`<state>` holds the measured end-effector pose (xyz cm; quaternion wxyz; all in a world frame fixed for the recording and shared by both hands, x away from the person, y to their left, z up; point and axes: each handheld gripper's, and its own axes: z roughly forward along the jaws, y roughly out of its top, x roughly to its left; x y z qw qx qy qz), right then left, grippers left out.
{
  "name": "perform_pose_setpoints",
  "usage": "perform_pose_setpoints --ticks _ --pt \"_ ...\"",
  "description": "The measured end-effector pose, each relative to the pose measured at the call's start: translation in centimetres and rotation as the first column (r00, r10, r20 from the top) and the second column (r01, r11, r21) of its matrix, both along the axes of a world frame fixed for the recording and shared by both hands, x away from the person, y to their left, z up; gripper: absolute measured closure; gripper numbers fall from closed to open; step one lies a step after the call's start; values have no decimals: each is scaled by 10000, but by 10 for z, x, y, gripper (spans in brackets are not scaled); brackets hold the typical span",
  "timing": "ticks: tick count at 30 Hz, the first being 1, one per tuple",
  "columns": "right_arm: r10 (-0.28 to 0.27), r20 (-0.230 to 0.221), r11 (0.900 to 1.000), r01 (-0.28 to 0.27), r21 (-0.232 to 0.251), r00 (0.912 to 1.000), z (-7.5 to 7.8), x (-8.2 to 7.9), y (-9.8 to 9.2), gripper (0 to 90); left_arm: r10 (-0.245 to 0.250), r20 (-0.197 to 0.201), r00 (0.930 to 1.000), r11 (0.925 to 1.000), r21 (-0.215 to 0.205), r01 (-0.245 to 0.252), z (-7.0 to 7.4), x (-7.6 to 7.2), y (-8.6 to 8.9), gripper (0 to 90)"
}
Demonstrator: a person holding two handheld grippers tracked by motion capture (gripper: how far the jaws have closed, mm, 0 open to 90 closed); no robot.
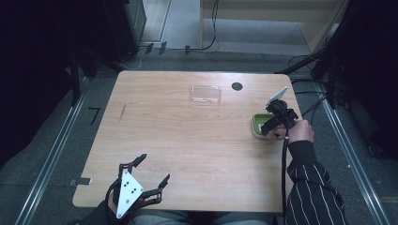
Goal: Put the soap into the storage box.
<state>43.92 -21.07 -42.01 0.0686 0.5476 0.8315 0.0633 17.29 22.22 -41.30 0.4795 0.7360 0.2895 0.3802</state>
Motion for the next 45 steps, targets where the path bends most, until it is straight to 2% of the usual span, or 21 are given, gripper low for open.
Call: perform_pose_setpoints --ticks 13,35,45 --pt "-328 79 9994 327 133 9994 -1 2 -4 136 -3 -5 10000 10000 20 3 0 0 0 136" --pt "-1047 -92 9940 1050 298 9945 -5 12 -8 136 1 -17 10000 10000 42 0 0 0 -1 136" --pt "-1184 -80 9916 1187 508 9929 -6 21 -7 136 -9 -19 10000 10000 32 9 0 0 0 136"
